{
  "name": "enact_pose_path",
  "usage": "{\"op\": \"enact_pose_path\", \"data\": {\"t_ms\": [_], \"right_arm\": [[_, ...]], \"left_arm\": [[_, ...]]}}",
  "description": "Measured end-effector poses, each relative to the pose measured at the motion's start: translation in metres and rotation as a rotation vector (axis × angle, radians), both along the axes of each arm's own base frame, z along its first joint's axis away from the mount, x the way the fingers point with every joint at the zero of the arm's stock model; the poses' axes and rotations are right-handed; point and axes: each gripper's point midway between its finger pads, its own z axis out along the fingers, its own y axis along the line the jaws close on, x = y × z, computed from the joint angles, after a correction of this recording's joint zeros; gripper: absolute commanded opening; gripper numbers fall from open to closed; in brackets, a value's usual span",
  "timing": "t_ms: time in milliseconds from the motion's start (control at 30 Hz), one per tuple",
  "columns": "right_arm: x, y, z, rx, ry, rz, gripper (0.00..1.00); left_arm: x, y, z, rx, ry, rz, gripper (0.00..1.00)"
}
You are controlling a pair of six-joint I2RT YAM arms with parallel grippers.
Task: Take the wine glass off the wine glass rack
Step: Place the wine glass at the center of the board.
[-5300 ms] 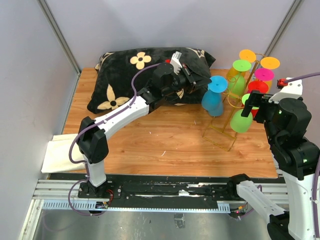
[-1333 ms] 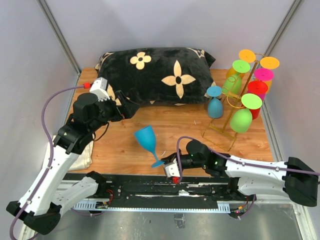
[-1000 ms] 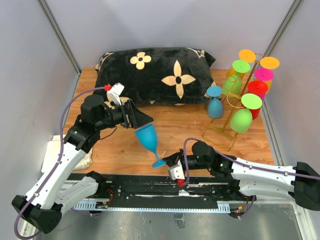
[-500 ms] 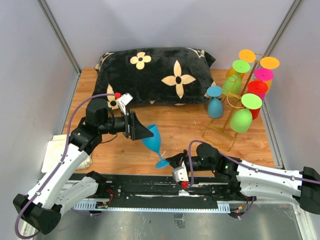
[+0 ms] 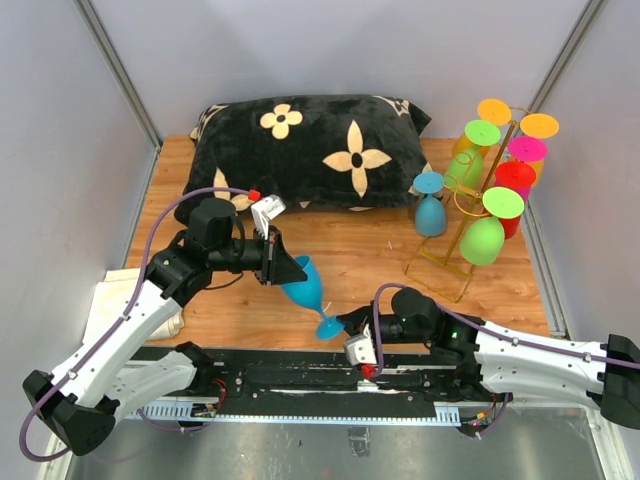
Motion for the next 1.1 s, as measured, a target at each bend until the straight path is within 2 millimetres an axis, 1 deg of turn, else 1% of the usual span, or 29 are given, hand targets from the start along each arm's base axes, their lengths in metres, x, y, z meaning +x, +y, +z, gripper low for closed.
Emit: {"op": "enact_pose_path", "data": {"t_ms": [67,100,133,200,267,333,433,467,500,533,633,700,800,933,1100], "right_arm": [[0.003,-0.001,0.001,0.001,-0.008,-0.017,0.13],[0.004,-0.001,0.002,0.003,-0.011,-0.021,0.21],[0.005,-0.002,0.003,0.006,-0.013,-0.025,0.25],[0.006,-0.003,0.005,0.01,-0.017,-0.038,0.3],[0.008,-0.004,0.007,0.018,-0.022,-0.049,0.38],[0.009,-0.004,0.01,0.028,-0.024,-0.056,0.43],[0.008,-0.005,0.018,0.061,-0.034,-0.057,0.51],[0.008,-0.006,0.021,0.075,-0.037,-0.057,0.55],[0.008,-0.006,0.023,0.088,-0.039,-0.058,0.62],[0.007,-0.007,0.027,0.108,-0.041,-0.058,0.65],[0.006,-0.008,0.036,0.16,-0.052,-0.06,0.7],[0.006,-0.01,0.039,0.184,-0.056,-0.065,0.77],[0.007,-0.012,0.04,0.195,-0.05,-0.085,0.82],[0.01,-0.014,0.045,0.216,-0.039,-0.112,0.86],[0.01,-0.016,0.049,0.245,0.025,-0.145,0.89]], "left_arm": [[-0.001,0.0,0.003,0.003,-0.008,0.001,0.01],[-0.001,0.001,0.004,0.003,-0.013,0.004,0.0],[-0.001,0.001,0.004,0.004,-0.014,0.007,0.01],[0.0,0.004,0.003,0.019,-0.02,0.026,0.01],[0.003,0.008,0.001,0.035,-0.026,0.055,0.01],[0.008,0.012,-0.001,0.057,-0.031,0.095,0.01],[0.018,0.02,0.001,0.092,-0.053,0.168,0.01],[0.023,0.023,0.002,0.104,-0.062,0.196,0.0],[0.027,0.026,0.004,0.117,-0.074,0.228,0.0],[0.032,0.03,0.006,0.128,-0.087,0.259,0.01],[0.045,0.041,0.009,0.166,-0.119,0.35,0.0],[0.054,0.05,0.011,0.195,-0.14,0.415,0.01],[0.068,0.066,0.008,0.252,-0.161,0.522,0.0],[0.092,0.09,-0.007,0.373,-0.173,0.682,0.0],[0.116,0.106,-0.026,0.491,-0.178,0.797,0.0]]}}
